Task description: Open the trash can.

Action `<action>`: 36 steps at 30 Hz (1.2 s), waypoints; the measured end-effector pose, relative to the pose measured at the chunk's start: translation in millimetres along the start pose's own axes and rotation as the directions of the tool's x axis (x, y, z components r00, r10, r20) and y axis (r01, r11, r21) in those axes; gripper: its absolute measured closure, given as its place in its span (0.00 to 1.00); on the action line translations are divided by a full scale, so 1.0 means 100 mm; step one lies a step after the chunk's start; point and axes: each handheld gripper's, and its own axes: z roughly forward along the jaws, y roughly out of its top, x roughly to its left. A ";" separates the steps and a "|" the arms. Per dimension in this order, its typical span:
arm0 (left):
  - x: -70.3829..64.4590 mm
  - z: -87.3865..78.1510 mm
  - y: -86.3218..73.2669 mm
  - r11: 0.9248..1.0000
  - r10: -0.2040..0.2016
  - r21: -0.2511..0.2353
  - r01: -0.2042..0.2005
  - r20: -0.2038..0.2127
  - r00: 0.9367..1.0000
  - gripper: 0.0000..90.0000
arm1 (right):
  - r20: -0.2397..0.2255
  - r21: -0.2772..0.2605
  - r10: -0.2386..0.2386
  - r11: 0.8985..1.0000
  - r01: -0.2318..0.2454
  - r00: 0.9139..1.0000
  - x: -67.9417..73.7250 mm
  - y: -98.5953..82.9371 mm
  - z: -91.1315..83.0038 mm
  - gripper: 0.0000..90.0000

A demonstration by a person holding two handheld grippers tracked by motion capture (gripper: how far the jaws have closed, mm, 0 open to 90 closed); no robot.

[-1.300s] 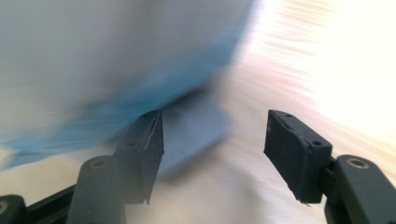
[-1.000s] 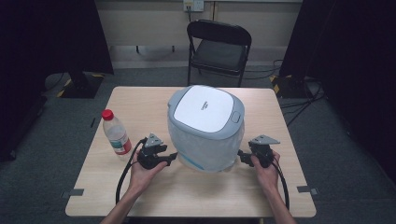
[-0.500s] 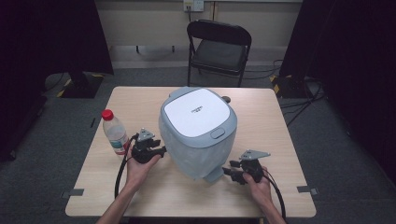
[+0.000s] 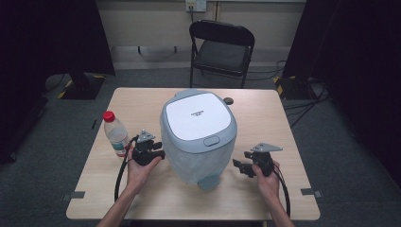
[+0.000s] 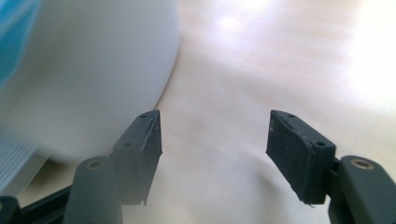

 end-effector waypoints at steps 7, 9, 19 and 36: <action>0.04 0.28 0.18 0.998 0.054 0.046 -0.052 -0.046 0.997 0.60 | 0.031 -0.100 0.040 0.994 -0.037 0.999 -0.21 0.30 0.10 0.35; 0.03 0.31 0.25 0.998 0.046 0.052 -0.045 -0.034 0.998 0.63 | 0.023 -0.162 0.050 0.986 -0.045 0.998 -0.26 0.43 0.14 0.35; -0.12 0.04 0.16 0.999 0.053 0.007 -0.053 -0.001 0.999 0.68 | -0.094 -0.152 0.014 0.988 -0.028 0.995 -0.05 0.51 0.17 0.60; -0.32 -0.03 0.11 0.990 0.126 0.044 -0.130 0.085 0.988 0.82 | -0.096 -0.128 -0.008 0.992 -0.005 0.995 0.24 0.17 -0.28 0.56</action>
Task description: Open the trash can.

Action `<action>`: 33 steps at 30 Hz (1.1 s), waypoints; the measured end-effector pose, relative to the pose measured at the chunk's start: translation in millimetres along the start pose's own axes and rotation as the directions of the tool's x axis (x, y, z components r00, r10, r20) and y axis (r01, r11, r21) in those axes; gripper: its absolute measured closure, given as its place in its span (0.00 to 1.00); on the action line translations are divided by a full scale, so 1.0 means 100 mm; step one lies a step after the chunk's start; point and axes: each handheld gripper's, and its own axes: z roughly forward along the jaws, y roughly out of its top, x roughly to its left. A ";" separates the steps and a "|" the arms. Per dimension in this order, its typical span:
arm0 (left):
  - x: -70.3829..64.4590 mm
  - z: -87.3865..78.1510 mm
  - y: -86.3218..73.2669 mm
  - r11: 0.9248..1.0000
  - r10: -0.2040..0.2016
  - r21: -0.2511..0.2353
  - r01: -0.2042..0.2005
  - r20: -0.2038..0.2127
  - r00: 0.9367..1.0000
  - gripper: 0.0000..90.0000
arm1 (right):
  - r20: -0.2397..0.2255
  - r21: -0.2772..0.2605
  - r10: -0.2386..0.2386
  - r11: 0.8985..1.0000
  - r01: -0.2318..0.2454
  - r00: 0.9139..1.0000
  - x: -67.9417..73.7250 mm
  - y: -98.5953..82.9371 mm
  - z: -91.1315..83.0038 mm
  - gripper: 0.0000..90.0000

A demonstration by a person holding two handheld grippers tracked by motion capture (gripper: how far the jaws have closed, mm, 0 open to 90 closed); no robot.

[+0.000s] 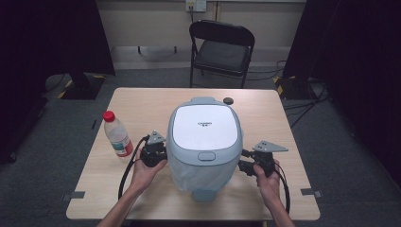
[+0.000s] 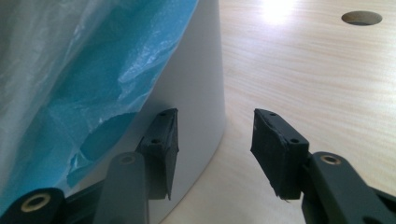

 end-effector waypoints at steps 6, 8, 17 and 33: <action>-0.08 -0.02 -0.03 1.000 0.002 0.002 -0.002 0.017 1.000 0.80 | 0.023 0.006 0.002 1.000 -0.002 1.000 0.02 -0.06 -0.12 0.51; -0.09 -0.01 -0.03 1.000 -0.003 0.001 0.003 0.021 1.000 0.80 | 0.023 0.004 0.003 1.000 -0.004 1.000 0.02 -0.06 -0.12 0.51; -0.04 -0.02 -0.04 1.000 -0.010 0.029 0.010 0.007 1.000 0.66 | 0.078 0.023 0.019 1.000 -0.021 0.997 -0.02 -0.10 -0.07 0.30; 0.20 -0.56 0.01 0.990 -0.097 -0.090 0.110 0.135 0.986 0.48 | 0.215 0.228 0.011 0.972 -0.061 0.977 -0.33 -0.54 -0.11 0.23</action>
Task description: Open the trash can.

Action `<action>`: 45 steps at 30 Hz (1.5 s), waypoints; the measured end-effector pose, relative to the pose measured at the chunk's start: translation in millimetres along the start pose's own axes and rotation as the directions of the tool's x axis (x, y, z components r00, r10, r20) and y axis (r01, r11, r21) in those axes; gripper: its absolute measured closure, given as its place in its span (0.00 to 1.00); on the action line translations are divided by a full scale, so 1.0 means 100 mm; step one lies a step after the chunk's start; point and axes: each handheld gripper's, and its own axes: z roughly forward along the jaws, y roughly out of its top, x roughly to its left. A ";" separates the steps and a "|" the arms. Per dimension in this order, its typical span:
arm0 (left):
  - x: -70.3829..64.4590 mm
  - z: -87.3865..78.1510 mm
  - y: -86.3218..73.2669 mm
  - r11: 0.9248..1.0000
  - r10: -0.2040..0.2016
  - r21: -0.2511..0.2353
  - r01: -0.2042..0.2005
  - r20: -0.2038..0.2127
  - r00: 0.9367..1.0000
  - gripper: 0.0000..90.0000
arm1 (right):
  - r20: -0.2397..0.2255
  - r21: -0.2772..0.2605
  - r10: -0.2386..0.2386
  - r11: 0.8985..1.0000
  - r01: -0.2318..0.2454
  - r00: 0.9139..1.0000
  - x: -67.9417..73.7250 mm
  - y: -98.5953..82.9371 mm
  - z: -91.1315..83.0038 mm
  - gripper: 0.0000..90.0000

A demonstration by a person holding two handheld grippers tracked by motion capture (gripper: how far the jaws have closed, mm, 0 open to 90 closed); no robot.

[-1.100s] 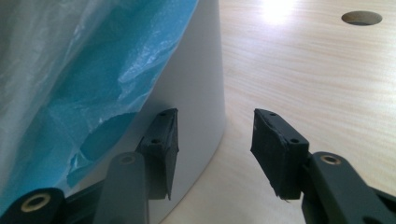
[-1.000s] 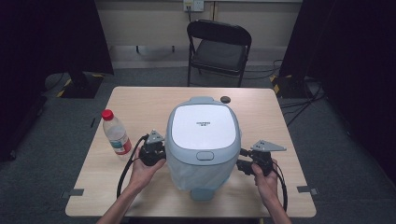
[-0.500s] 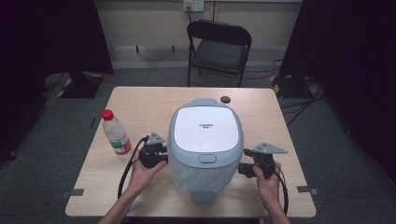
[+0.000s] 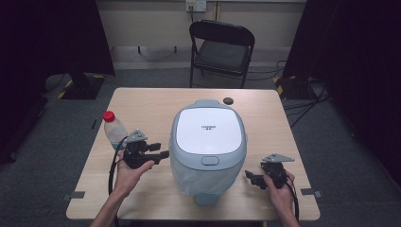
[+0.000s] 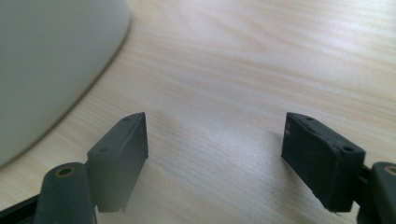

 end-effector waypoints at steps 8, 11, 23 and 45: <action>-0.08 -0.32 0.19 0.997 0.055 -0.065 -0.052 0.053 0.997 0.54 | 0.070 -0.025 -0.048 0.998 0.050 0.996 0.09 -0.03 0.08 0.17; -0.12 -0.42 0.24 0.994 0.068 -0.085 -0.063 0.052 0.996 0.55 | 0.070 -0.025 -0.048 0.998 0.050 0.996 0.09 -0.03 0.08 0.17; -0.33 -0.83 0.49 0.964 0.154 -0.227 -0.137 0.058 0.986 0.73 | 0.070 -0.025 -0.048 0.998 0.050 0.996 0.09 -0.03 0.08 0.17; -1.17 -0.61 0.93 0.925 0.331 -0.291 -0.245 0.298 0.895 1.00 | 0.070 -0.025 -0.048 0.998 0.050 0.996 0.09 -0.03 0.08 0.17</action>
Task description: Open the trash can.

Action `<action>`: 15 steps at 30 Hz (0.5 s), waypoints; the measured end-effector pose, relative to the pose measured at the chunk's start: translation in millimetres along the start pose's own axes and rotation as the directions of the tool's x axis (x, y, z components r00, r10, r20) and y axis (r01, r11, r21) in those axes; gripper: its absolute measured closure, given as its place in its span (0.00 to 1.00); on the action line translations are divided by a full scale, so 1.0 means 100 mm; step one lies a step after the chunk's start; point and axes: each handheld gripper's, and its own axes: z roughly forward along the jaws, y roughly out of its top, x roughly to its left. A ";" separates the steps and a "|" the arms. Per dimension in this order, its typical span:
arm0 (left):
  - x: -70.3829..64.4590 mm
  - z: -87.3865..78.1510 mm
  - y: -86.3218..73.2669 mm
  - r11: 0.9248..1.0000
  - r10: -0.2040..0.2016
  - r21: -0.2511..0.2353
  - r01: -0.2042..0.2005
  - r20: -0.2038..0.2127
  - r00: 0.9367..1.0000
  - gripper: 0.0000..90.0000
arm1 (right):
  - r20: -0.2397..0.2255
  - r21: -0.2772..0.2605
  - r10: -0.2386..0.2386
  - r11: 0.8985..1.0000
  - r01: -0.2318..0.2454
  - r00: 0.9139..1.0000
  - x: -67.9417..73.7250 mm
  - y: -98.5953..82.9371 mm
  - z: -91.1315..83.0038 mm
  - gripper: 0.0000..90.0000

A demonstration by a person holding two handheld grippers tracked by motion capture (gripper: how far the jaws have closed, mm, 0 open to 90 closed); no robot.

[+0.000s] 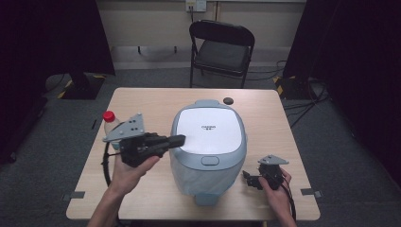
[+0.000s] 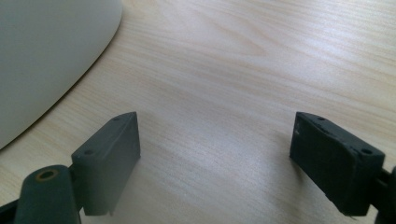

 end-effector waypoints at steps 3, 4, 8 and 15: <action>-0.07 0.17 0.01 1.000 0.010 0.011 -0.011 0.052 0.999 1.00 | 0.000 0.000 0.000 1.000 0.000 1.000 0.00 0.00 0.00 0.17; -0.10 0.25 0.01 0.999 0.022 0.034 -0.024 0.065 0.998 1.00 | 0.000 0.000 0.000 1.000 0.000 1.000 0.00 0.00 0.00 0.17; -0.16 0.36 -0.02 0.997 0.032 0.065 -0.039 0.105 0.994 1.00 | 0.000 0.000 0.000 1.000 0.000 1.000 0.00 0.00 0.00 0.17; -0.19 0.41 -0.07 0.995 0.059 0.074 -0.070 0.138 0.989 1.00 | 0.000 0.000 0.000 1.000 0.000 1.000 0.00 0.00 0.00 0.17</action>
